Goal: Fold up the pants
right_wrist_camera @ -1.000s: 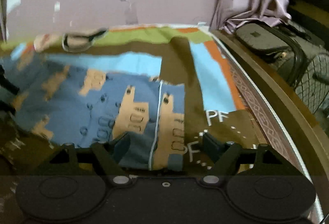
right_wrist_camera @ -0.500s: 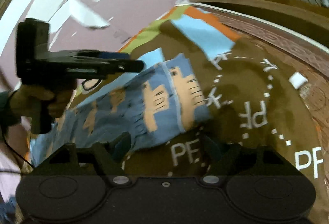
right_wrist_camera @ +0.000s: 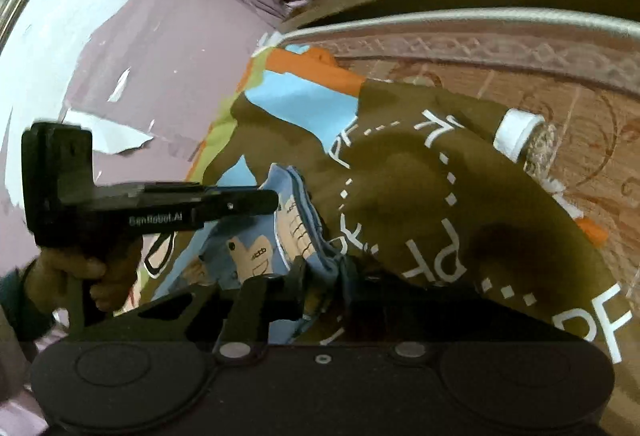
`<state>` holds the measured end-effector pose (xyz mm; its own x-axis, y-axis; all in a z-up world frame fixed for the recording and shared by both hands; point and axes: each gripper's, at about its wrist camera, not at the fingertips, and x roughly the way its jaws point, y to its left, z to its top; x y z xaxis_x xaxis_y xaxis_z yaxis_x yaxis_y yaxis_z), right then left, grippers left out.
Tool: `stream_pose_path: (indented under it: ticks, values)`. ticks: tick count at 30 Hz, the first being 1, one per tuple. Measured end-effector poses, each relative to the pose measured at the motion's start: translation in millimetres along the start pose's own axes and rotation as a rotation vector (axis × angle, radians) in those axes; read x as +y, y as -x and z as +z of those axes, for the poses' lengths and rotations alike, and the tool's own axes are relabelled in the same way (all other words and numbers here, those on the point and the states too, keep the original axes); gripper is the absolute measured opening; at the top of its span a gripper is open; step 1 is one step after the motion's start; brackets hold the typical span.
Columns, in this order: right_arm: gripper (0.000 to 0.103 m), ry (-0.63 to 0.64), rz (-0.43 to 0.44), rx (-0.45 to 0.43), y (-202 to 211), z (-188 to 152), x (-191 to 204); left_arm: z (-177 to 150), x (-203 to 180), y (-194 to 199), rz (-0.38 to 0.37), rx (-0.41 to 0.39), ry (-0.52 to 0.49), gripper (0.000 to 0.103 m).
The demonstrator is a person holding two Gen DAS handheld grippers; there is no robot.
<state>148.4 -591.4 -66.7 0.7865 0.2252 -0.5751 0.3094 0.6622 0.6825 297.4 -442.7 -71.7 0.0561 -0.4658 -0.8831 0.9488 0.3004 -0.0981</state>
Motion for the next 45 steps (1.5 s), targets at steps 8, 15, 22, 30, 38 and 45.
stream_pose_path:
  ticks: [8,15,22,30,38,45]
  values:
    - [0.012,0.227,-0.095,-0.05,2.4,-8.4,21.9,-3.7,-7.8,4.2,0.061,-0.04,-0.027,0.025]
    - [0.041,0.108,-0.032,-0.051,6.6,-14.4,4.1,-3.4,-12.9,19.2,0.148,-0.107,-0.016,0.061]
    - [0.015,0.061,-0.049,-0.091,6.0,-13.3,8.0,5.6,-1.2,43.2,-0.017,-0.059,0.266,0.062]
    - [0.012,0.544,-0.106,-0.198,20.4,-39.2,82.6,9.3,8.7,44.2,-0.093,0.082,0.536,0.062]
    - [0.012,0.873,-0.14,-0.2,10.3,-68.3,128.0,23.4,10.6,52.0,-0.026,0.14,0.605,0.062]
    - [0.012,0.966,-0.154,-0.189,8.1,-81.3,136.5,33.9,-7.3,41.9,0.08,0.241,0.55,0.062]
